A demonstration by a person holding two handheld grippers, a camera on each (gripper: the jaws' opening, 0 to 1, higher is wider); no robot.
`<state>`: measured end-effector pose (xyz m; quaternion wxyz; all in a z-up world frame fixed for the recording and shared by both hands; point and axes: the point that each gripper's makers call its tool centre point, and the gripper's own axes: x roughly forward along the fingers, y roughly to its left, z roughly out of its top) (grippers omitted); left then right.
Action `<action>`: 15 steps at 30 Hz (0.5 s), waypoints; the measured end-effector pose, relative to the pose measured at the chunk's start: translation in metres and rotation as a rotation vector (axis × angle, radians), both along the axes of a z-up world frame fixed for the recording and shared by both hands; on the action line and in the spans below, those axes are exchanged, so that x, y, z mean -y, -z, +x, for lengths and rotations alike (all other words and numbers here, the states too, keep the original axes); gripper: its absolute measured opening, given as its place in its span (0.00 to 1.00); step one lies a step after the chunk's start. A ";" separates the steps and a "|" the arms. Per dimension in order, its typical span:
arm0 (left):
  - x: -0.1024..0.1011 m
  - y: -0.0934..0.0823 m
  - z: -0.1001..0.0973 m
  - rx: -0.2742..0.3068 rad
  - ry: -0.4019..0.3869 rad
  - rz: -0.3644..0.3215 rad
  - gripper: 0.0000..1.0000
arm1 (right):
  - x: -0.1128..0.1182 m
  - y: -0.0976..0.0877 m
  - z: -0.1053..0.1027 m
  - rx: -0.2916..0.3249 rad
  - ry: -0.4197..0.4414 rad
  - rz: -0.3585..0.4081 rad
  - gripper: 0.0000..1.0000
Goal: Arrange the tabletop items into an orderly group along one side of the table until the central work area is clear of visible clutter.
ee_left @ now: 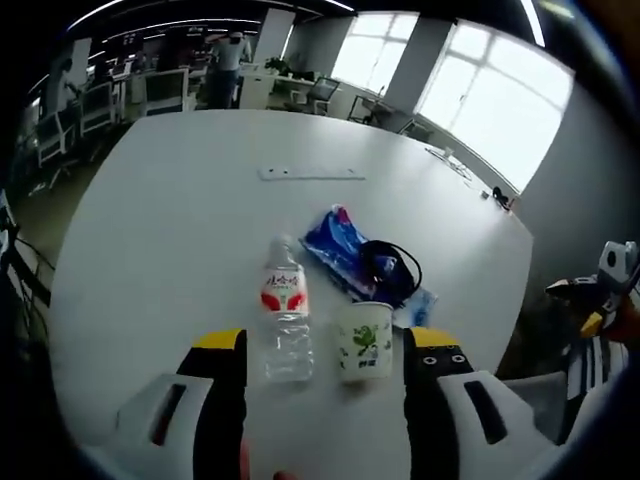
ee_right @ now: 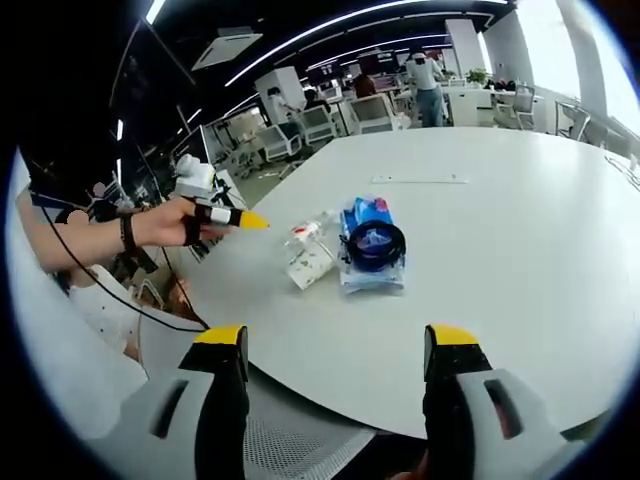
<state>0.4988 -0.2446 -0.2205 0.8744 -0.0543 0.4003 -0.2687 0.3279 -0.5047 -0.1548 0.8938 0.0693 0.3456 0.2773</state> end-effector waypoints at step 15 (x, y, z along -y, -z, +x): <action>0.004 0.037 0.035 -0.062 0.012 0.048 0.63 | -0.002 0.008 -0.003 -0.022 0.009 -0.001 0.70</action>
